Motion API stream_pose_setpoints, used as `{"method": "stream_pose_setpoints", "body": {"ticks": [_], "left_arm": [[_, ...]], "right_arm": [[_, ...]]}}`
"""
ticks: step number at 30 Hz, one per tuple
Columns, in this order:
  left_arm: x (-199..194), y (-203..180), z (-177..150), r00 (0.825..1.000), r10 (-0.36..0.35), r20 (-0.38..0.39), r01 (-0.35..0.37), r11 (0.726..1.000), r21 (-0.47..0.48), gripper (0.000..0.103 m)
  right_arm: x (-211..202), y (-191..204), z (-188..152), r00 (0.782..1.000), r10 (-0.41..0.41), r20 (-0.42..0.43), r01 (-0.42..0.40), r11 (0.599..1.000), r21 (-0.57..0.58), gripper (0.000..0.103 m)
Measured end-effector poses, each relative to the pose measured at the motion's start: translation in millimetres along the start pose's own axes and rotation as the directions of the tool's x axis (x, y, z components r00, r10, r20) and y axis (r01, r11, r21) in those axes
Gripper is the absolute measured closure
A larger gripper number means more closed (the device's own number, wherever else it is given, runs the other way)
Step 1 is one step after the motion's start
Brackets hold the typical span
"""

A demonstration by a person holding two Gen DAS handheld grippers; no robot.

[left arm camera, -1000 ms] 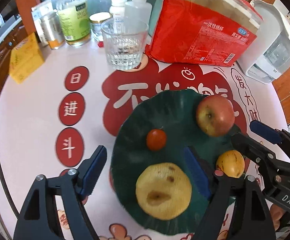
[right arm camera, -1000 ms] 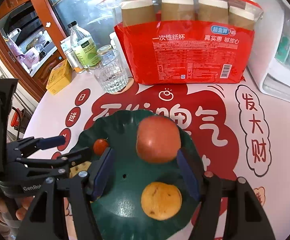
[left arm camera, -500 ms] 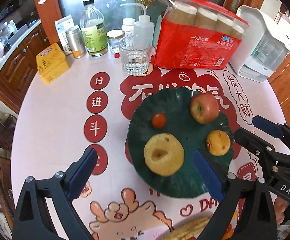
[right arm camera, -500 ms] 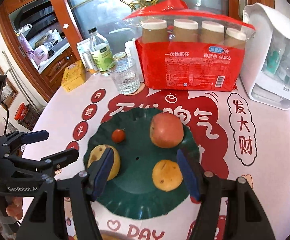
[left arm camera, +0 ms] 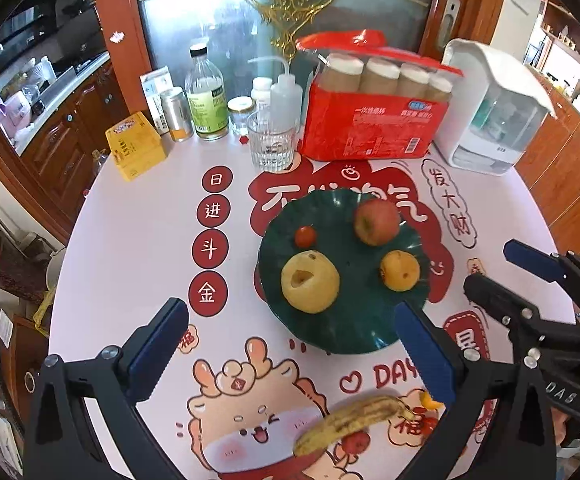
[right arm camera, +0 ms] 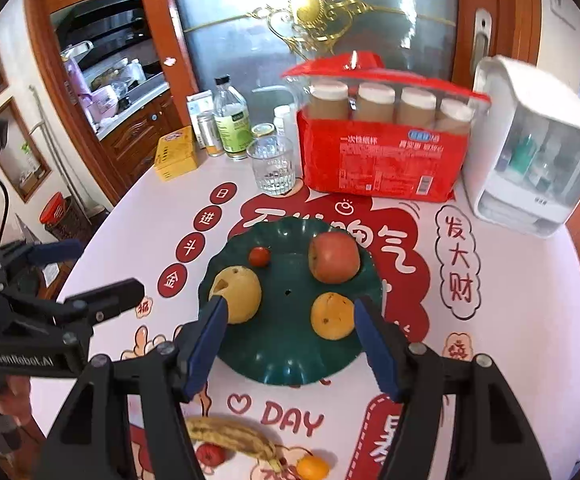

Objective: Organize fruits
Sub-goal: 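Withdraw both tools from the plate toward the banana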

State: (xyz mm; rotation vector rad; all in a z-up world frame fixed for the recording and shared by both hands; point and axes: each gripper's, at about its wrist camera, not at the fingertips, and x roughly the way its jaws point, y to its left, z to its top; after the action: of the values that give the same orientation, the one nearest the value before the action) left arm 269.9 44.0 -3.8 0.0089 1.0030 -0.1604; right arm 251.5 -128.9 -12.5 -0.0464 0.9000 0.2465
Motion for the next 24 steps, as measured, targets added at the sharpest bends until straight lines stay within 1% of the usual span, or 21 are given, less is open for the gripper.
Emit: {"method": "stream_pose_setpoints", "body": {"ticks": [7,15,17,22,24], "left_arm": [[-39,-17,-18,0.999,0.021,0.046,-0.022,1.0,0.015,0.001],[-74,-29,-45,0.997,0.005,0.08,-0.005,1.0,0.006,0.001],[-84,-33,-54,0.995,0.008,0.099,-0.009,1.0,0.011,0.001],[-99,-43,-76,0.992,0.002,0.127,-0.005,1.0,0.029,0.001],[-104,-46,-85,0.991,-0.009,0.137,0.003,0.999,0.038,0.001]], "right_arm": [[-39,4,-18,0.999,0.04,0.014,-0.039,0.999,-0.03,0.037],[-87,9,-42,0.997,0.026,0.077,-0.02,0.997,-0.078,0.037],[-96,9,-48,0.996,0.025,0.088,-0.018,0.996,-0.087,0.037],[-116,7,-68,0.992,0.036,0.117,-0.027,0.996,-0.079,0.037],[-121,5,-76,0.992,0.025,0.122,-0.016,0.997,-0.074,0.037]]}}
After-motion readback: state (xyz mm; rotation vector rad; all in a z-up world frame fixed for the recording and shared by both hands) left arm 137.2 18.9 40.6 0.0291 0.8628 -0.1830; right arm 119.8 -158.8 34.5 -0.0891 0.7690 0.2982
